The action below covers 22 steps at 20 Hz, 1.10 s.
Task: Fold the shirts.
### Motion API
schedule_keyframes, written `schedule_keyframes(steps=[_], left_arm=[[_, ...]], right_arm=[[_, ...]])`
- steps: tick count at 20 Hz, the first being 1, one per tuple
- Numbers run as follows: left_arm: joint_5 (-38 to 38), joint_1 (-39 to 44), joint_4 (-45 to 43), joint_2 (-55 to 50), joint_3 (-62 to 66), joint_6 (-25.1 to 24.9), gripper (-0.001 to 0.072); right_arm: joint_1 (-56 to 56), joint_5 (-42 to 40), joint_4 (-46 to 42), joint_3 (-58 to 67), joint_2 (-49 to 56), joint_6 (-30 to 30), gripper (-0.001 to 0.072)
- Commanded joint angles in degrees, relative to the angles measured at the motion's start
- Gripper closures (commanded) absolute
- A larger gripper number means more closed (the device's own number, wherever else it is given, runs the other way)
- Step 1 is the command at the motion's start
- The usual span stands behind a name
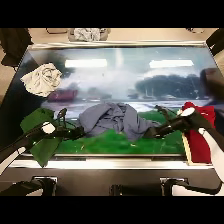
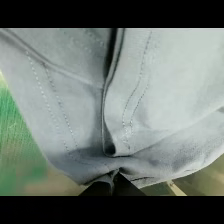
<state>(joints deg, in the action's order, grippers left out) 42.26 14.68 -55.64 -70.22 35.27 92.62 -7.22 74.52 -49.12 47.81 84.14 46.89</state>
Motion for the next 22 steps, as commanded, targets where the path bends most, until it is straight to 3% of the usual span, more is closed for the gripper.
schedule_keyframes(steps=[1, 3, 4, 5, 6, 9, 15, 19, 22], left_arm=[[0.8, 0.0, 0.2, 0.1, 0.1, -1.2, 0.0678], [0.7, 0.0, 0.2, 0.1, 0.1, -1.3, 0.0678], [0.7, 0.0, 0.1, 0.1, 0.1, -1.3, 0.0678], [0.8, 0.0, 0.1, 0.1, 0.2, -1.6, 0.0678], [1.1, -0.3, 0.0, 0.2, 0.5, -2.7, 0.0678], [5.2, -3.0, -1.0, 3.2, 5.0, -6.9, 0.0682], [14.1, -11.7, -11.0, 19.5, 30.0, -6.9, 0.0682], [14.1, -22.3, -13.0, 29.0, 49.9, -4.1, 0.0682], [14.1, -29.8, -15.6, 33.8, 55.4, -1.9, 0.0682]], right_arm=[[7.4, -12.2, 3.3, -1.4, 0.1, 5.9, 0.0012], [11.3, -16.5, 3.3, -1.4, 0.1, 11.0, 0.0070], [13.3, -17.7, 3.4, -1.4, 0.1, 12.9, 0.0249], [14.8, -18.1, 3.5, -1.3, 0.1, 13.8, 0.0581], [15.6, -17.7, 3.9, -1.0, 0.0, 13.9, 0.0674], [14.8, -13.2, 2.8, 2.5, -3.9, 9.1, 0.0675], [2.2, -11.6, -1.7, 24.3, -26.1, 6.2, 0.0675], [-8.2, -12.5, -17.6, 44.6, -38.3, 8.3, 0.0676], [-8.7, -12.6, -34.0, 51.1, -43.8, 17.1, 0.0676]])
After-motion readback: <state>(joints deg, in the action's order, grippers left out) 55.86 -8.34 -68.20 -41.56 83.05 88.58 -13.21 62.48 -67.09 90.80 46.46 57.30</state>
